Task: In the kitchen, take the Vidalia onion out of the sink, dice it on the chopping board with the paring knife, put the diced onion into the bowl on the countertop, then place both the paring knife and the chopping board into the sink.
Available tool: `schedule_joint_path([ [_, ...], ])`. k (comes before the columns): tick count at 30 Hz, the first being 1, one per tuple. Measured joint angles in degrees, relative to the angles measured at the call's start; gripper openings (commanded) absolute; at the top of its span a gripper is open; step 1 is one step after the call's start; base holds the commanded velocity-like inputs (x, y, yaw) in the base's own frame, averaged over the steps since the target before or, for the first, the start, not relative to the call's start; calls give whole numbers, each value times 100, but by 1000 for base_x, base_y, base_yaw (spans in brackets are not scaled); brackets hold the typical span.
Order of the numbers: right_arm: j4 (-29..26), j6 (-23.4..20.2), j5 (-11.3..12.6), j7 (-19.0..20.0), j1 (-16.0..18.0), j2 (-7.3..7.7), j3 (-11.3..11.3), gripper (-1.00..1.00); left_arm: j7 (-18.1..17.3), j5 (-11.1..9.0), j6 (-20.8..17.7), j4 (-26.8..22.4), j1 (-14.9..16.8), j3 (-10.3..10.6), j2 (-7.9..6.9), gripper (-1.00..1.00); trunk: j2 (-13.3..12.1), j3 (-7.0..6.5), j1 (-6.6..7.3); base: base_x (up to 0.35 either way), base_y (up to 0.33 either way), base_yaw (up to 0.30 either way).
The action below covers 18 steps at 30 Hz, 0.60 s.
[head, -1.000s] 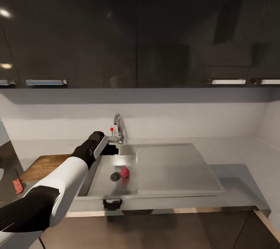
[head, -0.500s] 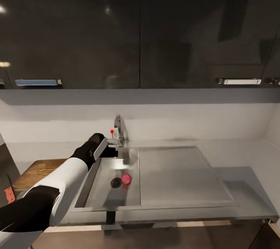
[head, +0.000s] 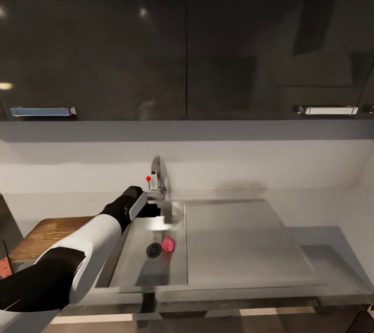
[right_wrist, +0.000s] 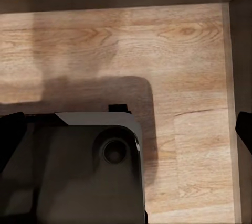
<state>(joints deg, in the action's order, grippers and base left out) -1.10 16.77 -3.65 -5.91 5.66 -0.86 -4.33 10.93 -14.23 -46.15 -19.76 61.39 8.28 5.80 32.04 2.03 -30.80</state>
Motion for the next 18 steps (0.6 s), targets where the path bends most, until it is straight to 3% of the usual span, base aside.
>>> schedule_joint_path([
  [12,0,0,0,-1,0,-4,2,100,-109,-3,184,220,0,51,135,100,0,0,0,117,0,0],
  [14,0,0,0,0,0,-6,2,100,-219,-5,229,297,-3,214,149,100,0,0,0,114,0,0],
  [18,0,0,0,0,0,-2,2,100,-266,-1,370,440,-7,319,141,100,0,0,0,101,0,0],
])
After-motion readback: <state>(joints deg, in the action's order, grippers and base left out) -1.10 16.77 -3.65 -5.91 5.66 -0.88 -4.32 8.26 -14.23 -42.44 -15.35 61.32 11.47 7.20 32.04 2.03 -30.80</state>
